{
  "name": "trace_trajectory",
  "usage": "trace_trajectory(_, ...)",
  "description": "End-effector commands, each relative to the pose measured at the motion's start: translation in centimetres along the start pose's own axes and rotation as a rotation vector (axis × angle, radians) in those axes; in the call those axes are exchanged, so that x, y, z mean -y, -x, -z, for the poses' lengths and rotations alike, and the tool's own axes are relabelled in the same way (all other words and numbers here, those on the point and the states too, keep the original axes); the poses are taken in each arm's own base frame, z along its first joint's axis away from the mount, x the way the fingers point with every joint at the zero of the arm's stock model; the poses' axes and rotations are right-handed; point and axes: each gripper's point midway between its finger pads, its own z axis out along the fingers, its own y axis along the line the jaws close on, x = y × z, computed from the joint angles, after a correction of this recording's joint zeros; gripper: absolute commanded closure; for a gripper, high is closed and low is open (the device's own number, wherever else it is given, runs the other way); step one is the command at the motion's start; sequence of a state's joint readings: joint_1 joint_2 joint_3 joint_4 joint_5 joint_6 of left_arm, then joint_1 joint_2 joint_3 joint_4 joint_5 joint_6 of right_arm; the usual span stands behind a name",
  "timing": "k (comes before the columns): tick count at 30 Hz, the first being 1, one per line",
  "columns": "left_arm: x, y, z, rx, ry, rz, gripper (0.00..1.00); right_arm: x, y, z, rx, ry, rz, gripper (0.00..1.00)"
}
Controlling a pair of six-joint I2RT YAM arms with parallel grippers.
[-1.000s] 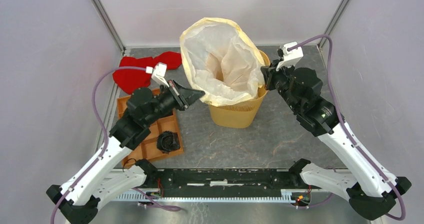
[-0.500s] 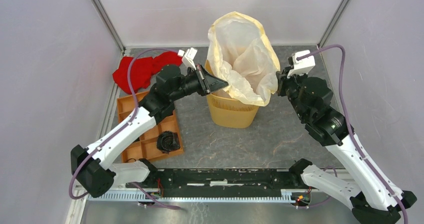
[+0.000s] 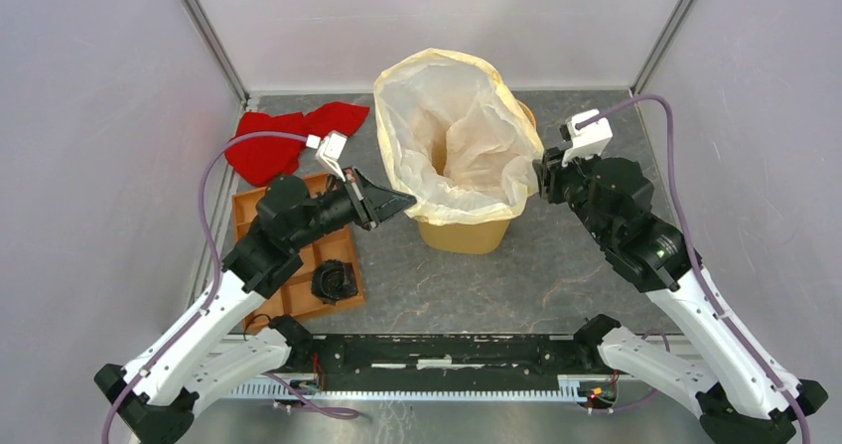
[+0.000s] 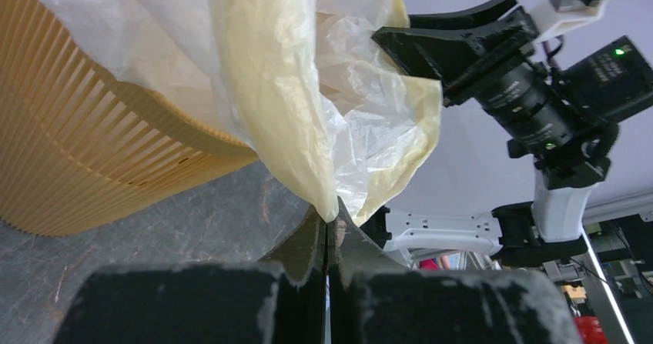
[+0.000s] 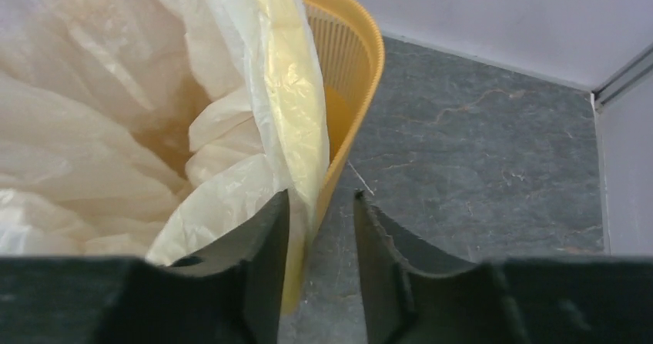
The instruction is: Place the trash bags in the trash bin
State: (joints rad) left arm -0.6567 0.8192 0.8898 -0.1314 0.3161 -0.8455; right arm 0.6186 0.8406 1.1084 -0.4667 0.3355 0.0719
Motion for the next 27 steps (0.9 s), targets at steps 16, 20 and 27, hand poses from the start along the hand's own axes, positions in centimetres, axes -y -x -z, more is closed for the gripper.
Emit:
trace_trajectory(16, -3.4, -2.1, -1.4, -0.049, 0.07, 0.007, 0.98, -6.4, 2.6, 4.7, 0.09, 0.366, -0.484, 0.03)
trace_trajectory(20, -4.2, -1.9, -1.0, -0.045, 0.126, -0.018, 0.98, -6.9, 1.4, 3.5, 0.087, 0.368, -0.512, 0.35)
trace_trajectory(27, -6.3, -0.2, 1.2, -0.052, 0.338, -0.151, 0.75, -5.0, 1.0, 3.6, 0.13, 0.285, -0.451, 0.99)
